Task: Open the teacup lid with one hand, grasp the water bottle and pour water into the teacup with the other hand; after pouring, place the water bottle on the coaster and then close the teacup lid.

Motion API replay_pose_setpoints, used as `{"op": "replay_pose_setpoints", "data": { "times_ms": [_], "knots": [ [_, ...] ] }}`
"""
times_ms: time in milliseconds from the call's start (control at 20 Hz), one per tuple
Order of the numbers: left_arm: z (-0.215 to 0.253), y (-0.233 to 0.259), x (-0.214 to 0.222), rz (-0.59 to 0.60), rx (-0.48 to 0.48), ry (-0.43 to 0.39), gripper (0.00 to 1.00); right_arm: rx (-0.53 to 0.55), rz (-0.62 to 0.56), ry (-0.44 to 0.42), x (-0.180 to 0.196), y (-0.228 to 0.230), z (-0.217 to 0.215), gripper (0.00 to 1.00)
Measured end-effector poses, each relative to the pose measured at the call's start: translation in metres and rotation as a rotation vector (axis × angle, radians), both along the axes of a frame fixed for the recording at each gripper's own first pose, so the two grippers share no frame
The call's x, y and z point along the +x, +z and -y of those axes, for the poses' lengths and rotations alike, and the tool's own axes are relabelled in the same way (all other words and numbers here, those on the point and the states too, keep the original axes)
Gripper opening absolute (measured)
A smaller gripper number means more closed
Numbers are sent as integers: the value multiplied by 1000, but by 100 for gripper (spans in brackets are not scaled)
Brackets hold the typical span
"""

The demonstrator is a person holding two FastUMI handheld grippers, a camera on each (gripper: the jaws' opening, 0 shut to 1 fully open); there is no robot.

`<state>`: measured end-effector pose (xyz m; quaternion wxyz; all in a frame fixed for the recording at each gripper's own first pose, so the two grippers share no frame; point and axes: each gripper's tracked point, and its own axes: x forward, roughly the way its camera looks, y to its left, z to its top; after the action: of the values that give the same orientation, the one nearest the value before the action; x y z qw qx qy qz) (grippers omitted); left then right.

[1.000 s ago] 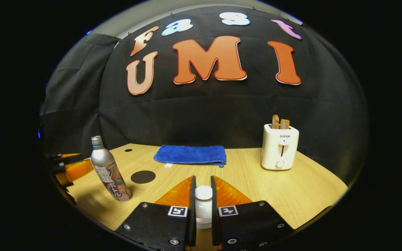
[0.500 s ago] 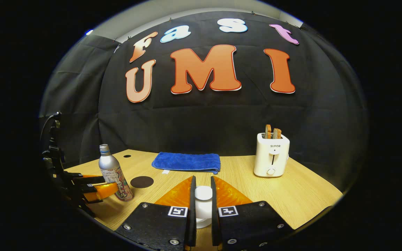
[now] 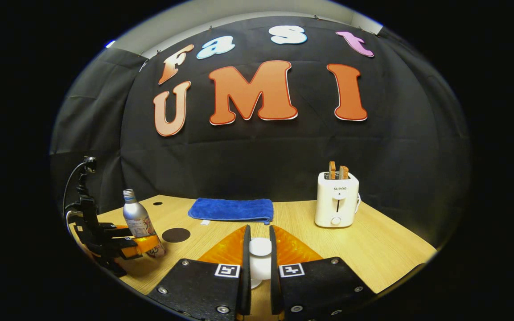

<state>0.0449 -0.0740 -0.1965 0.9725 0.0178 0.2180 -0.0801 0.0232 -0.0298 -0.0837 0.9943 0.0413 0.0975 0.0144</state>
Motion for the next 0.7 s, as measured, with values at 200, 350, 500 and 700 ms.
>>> {"op": "replay_pose_setpoints", "data": {
  "times_ms": [200,350,500,700],
  "knots": [
    [-7,5,-2,-1,93,-17,82,-4,3,-8,-2,0,7,18],
    [-8,15,2,20,261,-65,83,-4,16,-16,-2,3,11,17],
    [7,17,4,35,404,-139,83,-4,17,-20,-4,5,15,17],
    [30,26,0,42,555,-246,83,-22,25,-25,-9,12,26,18]
  ]
}}
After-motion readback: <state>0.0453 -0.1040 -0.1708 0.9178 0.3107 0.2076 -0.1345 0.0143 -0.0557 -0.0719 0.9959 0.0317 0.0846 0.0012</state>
